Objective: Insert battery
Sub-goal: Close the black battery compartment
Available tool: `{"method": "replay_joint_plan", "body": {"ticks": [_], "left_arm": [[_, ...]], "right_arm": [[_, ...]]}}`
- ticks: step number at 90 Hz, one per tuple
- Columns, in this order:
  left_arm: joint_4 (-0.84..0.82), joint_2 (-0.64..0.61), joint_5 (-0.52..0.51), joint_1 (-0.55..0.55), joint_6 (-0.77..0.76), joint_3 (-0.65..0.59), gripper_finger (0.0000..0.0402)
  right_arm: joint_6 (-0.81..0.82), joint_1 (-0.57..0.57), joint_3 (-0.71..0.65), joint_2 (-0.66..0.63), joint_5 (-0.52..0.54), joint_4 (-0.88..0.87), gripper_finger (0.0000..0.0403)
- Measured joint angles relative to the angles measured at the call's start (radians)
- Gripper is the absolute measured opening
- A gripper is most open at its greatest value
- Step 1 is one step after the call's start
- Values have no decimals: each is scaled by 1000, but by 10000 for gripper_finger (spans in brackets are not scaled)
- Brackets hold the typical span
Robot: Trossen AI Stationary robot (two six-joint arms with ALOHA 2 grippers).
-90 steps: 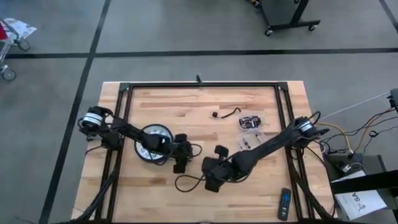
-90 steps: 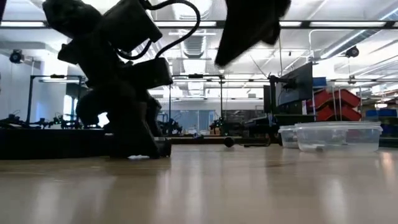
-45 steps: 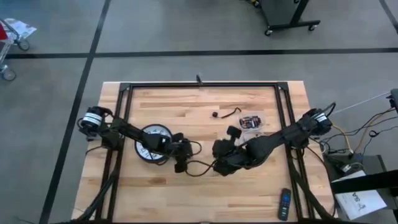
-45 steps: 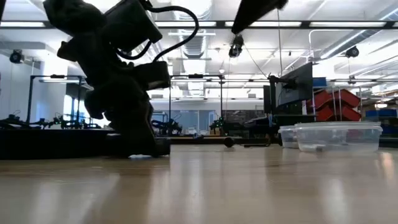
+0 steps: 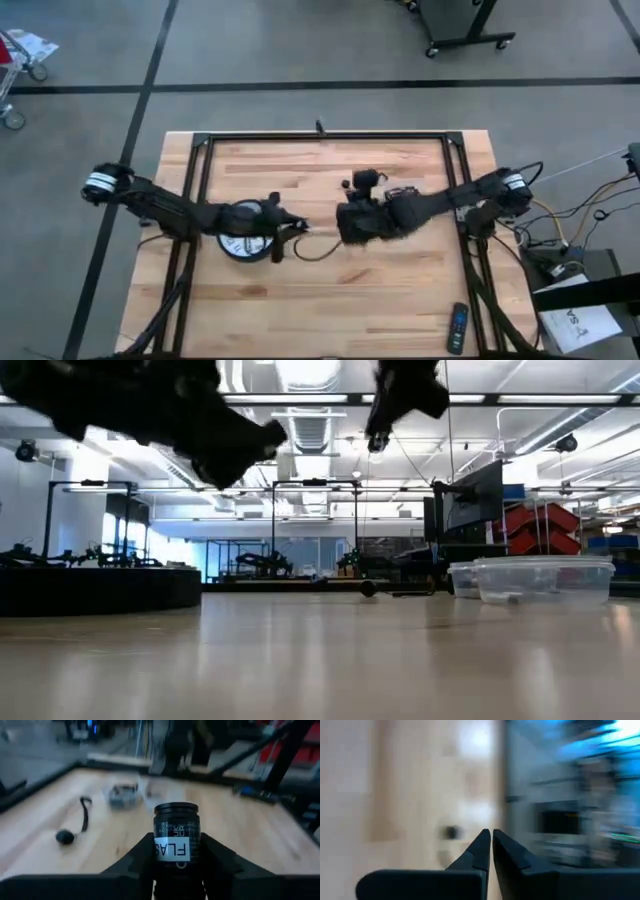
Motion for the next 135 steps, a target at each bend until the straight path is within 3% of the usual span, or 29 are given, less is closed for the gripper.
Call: {"method": "replay_joint_plan", "body": {"ticks": [11, 22, 36, 53, 72, 93, 135], "left_arm": [[164, -41, -1, 0, 20, -80, 109], [191, -57, -26, 4, 38, -125, 113], [216, -97, -49, 14, 52, -133, 101], [230, -130, -52, 18, 76, -140, 101], [243, -85, -124, 32, 75, -145, 107], [253, -35, -80, 150, 55, -142, 105], [387, 137, -45, 165, -17, -142, 116]], "right_arm": [[-111, -125, -3, 8, -296, 54, 2], [-295, -207, -11, 25, -406, 84, 2], [-476, -264, -14, 81, -424, 116, 15], [-667, -327, -6, 186, -425, 137, 62], [-793, -405, 18, 302, -434, 125, 123], [-872, -458, 20, 312, -420, 98, 181], [-1026, -471, -7, 354, -416, 114, 147]]}}
